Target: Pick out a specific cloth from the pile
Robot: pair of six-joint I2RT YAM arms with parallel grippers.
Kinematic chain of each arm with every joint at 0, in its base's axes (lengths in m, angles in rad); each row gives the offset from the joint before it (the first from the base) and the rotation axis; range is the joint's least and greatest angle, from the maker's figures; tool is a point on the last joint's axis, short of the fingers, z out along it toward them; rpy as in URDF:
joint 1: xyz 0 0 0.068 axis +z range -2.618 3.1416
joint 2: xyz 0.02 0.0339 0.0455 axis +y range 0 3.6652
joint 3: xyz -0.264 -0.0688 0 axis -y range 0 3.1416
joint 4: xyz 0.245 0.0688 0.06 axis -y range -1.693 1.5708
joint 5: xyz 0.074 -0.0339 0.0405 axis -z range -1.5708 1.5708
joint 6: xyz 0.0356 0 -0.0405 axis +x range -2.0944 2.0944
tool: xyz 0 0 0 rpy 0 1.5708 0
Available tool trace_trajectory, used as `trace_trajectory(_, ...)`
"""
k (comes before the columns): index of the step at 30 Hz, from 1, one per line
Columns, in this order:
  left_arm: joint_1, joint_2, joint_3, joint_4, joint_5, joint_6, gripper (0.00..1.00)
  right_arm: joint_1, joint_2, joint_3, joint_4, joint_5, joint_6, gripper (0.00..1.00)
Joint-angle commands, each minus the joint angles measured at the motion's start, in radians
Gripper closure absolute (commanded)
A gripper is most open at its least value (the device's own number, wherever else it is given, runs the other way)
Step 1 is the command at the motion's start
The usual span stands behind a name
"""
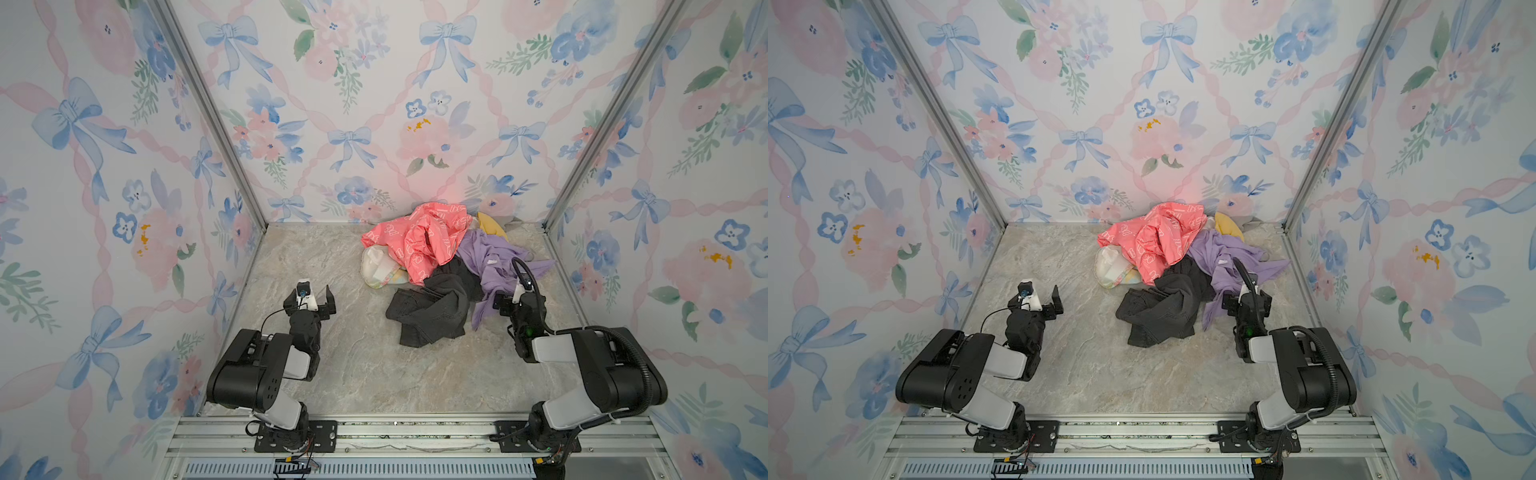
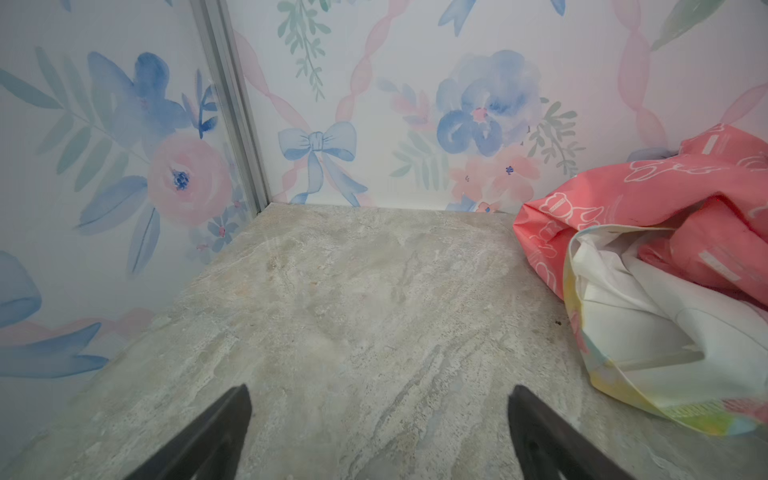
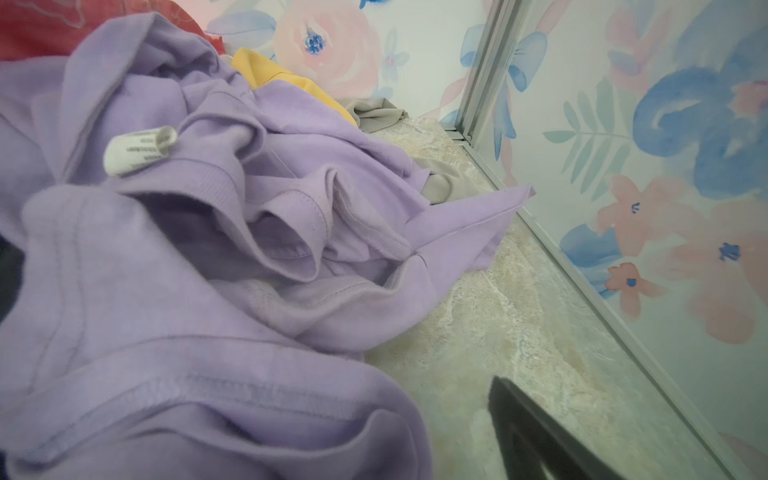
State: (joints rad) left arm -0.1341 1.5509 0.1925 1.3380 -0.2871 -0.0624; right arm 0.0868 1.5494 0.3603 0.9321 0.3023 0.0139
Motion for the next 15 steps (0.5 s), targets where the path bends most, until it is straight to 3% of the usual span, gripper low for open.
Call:
trace_trajectory(1, -0.01, 0.001, -0.005, 0.017, -0.002, 0.018, 0.02, 0.005, 0.005, 0.012, 0.02, 0.003, 0.003, 0.03)
trace_trajectory(15, 0.013, 0.003, -0.003, 0.015, 0.048, 0.008, 0.02, 0.005, 0.005, 0.012, 0.02, 0.003, 0.002, 0.03)
